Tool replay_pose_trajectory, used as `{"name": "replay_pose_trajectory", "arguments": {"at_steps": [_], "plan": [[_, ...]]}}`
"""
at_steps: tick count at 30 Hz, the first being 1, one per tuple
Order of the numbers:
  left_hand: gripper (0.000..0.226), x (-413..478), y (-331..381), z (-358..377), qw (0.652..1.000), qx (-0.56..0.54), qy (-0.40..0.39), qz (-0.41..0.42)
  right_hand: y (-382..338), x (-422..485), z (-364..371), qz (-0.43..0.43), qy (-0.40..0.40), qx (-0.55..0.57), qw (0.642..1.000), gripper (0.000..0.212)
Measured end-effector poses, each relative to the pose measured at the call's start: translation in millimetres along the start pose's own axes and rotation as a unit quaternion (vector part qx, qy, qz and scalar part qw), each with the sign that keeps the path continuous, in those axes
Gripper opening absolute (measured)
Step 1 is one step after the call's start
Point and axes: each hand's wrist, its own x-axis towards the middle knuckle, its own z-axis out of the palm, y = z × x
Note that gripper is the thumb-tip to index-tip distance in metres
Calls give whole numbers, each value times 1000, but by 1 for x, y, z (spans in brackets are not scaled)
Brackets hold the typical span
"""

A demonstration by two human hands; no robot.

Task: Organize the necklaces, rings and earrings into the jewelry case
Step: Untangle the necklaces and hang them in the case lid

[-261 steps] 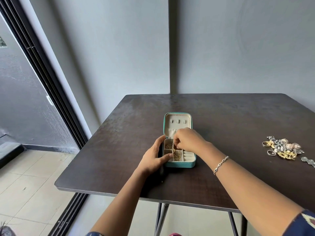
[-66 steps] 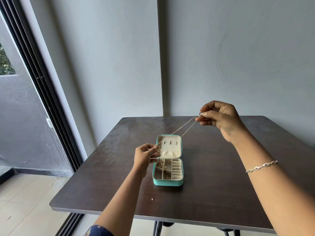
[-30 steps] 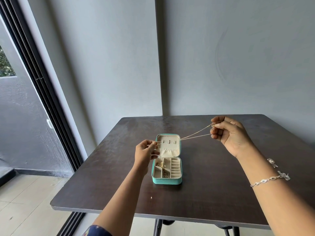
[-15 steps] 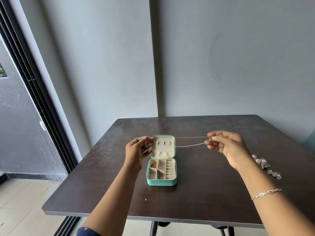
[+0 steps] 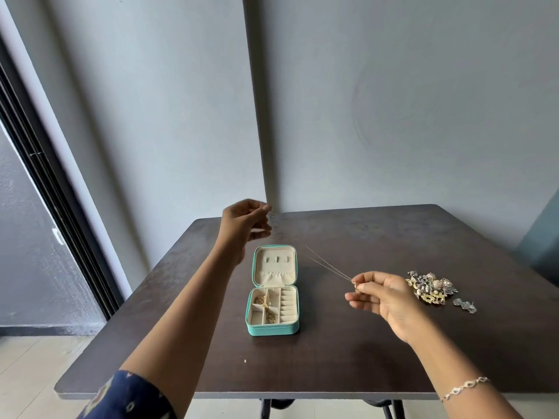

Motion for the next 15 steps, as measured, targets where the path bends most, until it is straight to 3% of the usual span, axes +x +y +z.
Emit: {"name": "replay_pose_trajectory", "arguments": {"at_steps": [8,15], "plan": [[10,4,46,29,984,117,-87,106,12,-14,11,43,-43,73,995,15],[13,2,58,45,957,193,-138,167,13,-14,13,54,-82,51,994,18]]}}
